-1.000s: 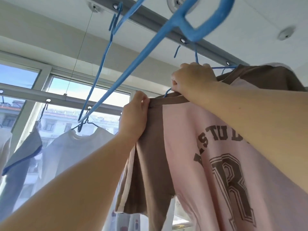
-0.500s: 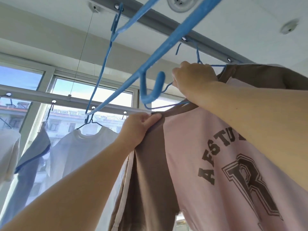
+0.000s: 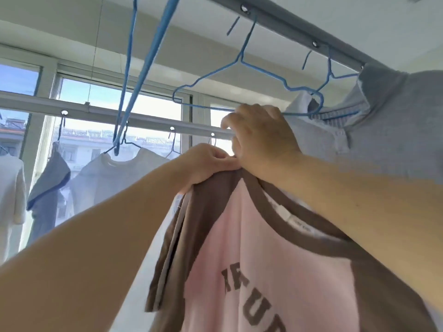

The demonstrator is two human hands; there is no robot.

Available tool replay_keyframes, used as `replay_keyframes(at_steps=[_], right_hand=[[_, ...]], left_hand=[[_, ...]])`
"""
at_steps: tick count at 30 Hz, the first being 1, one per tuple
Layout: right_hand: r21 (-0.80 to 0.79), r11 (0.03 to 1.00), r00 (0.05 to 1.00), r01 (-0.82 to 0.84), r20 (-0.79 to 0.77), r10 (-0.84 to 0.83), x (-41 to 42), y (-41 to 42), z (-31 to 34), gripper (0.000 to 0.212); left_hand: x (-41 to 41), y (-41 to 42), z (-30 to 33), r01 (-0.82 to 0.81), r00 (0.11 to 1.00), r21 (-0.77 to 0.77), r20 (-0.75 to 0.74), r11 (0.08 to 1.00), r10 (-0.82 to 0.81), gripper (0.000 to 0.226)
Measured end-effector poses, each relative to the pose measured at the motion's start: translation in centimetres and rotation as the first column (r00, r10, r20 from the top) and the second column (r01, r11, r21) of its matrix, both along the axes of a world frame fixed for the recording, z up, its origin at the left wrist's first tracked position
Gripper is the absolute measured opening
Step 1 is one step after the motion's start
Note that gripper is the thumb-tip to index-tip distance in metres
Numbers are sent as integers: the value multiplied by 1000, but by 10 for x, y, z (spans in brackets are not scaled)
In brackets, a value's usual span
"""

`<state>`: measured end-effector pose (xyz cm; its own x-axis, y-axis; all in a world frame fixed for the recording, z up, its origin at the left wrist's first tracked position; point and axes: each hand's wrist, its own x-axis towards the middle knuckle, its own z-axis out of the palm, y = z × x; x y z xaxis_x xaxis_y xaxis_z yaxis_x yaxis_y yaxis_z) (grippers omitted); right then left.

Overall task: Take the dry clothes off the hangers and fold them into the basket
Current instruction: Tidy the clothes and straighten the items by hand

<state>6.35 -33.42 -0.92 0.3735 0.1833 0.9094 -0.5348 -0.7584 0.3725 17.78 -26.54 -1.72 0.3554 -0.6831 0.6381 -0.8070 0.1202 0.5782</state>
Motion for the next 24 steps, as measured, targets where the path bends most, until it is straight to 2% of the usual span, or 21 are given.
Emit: replay_keyframes(at_steps=[3, 5, 7, 9, 11, 13, 15, 16, 18, 19, 22, 24], right_hand=[[78, 995, 998, -65, -20, 67, -5, 1, -39, 34], [225, 966, 988, -129, -50, 144, -5, 2, -69, 35], [405, 893, 970, -195, -56, 237, -2, 3, -102, 35], [604, 752, 931, -264, -45, 363, 4, 3, -135, 35], [787, 541, 870, -297, -10, 492, 10, 1, -166, 41], [911, 330, 794, -249, -3, 608, 13, 3, -196, 44], [972, 191, 716, -139, -35, 698, 16, 7, -227, 46], [984, 156, 693, -80, -57, 719, 16, 8, -239, 50], [990, 136, 674, 44, -130, 728, 19, 12, -268, 59], [982, 161, 670, 95, -183, 720, 21, 13, -282, 59], [928, 312, 634, 204, -368, 680, 28, 13, -321, 37], [871, 409, 594, 272, -486, 641, 29, 9, -345, 22]], left_hand=[[-4, -1, -25, -132, 981, 226, 171, 965, 94, 33], [-4, 0, -45, -178, 972, 334, 208, 926, 112, 37], [-2, 4, -65, -192, 972, 407, 204, 893, 116, 38], [3, 13, -84, -206, 970, 450, 210, 869, 121, 36], [7, 24, -101, -225, 966, 468, 221, 855, 133, 29], [12, 35, -118, -244, 964, 484, 220, 840, 153, 30], [19, 45, -135, -243, 967, 503, 191, 829, 168, 30], [22, 49, -142, -241, 968, 512, 182, 825, 170, 34], [29, 59, -159, -227, 974, 537, 140, 813, 179, 41], [31, 63, -167, -217, 976, 541, 119, 813, 181, 41], [33, 77, -188, -191, 979, 532, 43, 825, 199, 26], [35, 88, -203, -148, 981, 528, -30, 836, 192, 26]])
